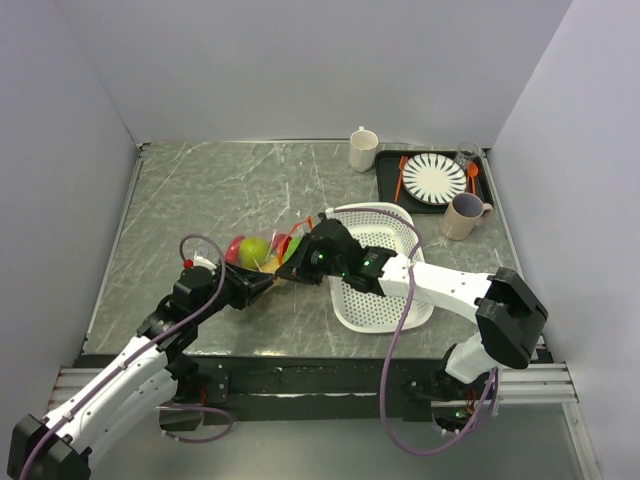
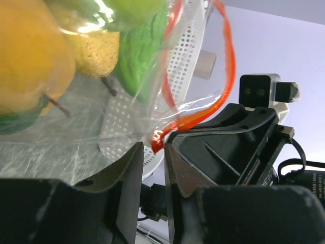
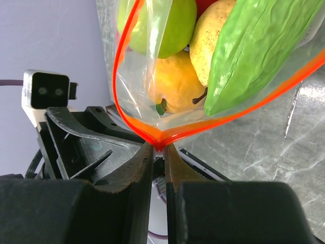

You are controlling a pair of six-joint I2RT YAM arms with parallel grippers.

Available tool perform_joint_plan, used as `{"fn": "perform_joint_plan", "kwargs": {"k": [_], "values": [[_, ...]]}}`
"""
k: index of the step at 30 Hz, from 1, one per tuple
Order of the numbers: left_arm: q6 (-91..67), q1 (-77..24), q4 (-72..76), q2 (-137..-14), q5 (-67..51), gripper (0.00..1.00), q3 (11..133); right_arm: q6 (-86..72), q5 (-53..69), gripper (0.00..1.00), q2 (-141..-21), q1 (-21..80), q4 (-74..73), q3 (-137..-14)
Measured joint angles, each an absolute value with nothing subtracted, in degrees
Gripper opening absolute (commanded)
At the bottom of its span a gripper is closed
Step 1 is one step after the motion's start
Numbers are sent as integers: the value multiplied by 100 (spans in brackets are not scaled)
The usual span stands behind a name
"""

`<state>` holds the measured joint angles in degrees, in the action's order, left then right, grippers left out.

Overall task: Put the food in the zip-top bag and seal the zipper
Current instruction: Zip the zipper food storage bag at the center of the board.

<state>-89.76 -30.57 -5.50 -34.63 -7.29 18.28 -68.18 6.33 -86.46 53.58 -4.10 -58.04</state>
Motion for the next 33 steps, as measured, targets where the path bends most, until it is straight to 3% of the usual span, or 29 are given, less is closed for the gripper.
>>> {"fn": "perform_joint_plan", "kwargs": {"k": [8, 21, 33], "values": [[-9227, -3057, -327, -3341, -779, 29, 1568, -6834, 663, 9, -8650, 5358, -395, -5795], [-9421, -3057, 128, -3551, -740, 20, 1500, -6820, 716, 8, -8674, 5308, -381, -5795], [-9419, -3057, 204, -3754, -709, 1, 1500, -6788, 762, 5, -8744, 5284, -375, -5795]]}}
